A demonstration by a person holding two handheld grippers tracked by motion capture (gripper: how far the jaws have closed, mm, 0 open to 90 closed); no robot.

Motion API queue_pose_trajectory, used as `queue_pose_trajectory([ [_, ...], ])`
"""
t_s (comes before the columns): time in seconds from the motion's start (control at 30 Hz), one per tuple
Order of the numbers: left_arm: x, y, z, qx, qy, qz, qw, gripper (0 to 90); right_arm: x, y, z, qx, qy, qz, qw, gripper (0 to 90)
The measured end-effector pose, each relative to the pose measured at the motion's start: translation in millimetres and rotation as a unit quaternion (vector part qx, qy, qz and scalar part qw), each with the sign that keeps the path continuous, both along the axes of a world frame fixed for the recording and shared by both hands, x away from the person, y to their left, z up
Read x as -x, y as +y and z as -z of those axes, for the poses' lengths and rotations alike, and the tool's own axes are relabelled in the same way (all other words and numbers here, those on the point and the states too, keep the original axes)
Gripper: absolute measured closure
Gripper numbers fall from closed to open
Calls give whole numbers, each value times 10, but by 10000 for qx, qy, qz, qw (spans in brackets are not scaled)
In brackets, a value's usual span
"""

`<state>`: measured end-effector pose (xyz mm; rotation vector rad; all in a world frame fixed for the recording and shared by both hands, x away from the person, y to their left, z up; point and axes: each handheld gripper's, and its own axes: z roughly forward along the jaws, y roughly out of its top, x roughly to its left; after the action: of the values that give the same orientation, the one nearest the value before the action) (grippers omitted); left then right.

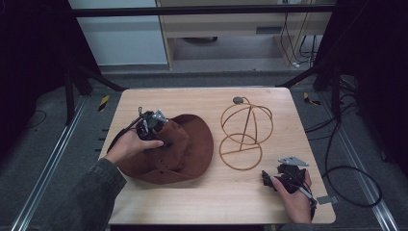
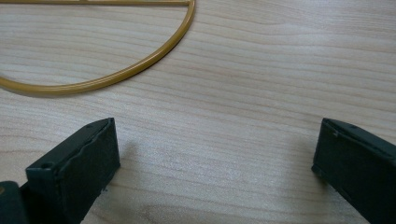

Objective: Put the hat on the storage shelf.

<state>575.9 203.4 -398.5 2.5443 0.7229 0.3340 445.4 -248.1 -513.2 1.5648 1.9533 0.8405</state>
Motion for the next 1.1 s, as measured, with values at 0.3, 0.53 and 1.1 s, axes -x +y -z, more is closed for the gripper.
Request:
queue_pose_trajectory([
  [0.3, -21, 11, -7, -8, 91, -48, 9999, 598, 0, 0, 0, 0, 2, -2, 10000, 5],
  [0.53, -8, 5, -25, 13, 178, 13, 9998, 877, 0, 0, 0, 0, 3, -2, 10000, 5],
  [1.1, 226, 154, -629, 321, -411, 87, 9986, 890, 0, -1, 0, 1, 3, -8, 10000, 5],
])
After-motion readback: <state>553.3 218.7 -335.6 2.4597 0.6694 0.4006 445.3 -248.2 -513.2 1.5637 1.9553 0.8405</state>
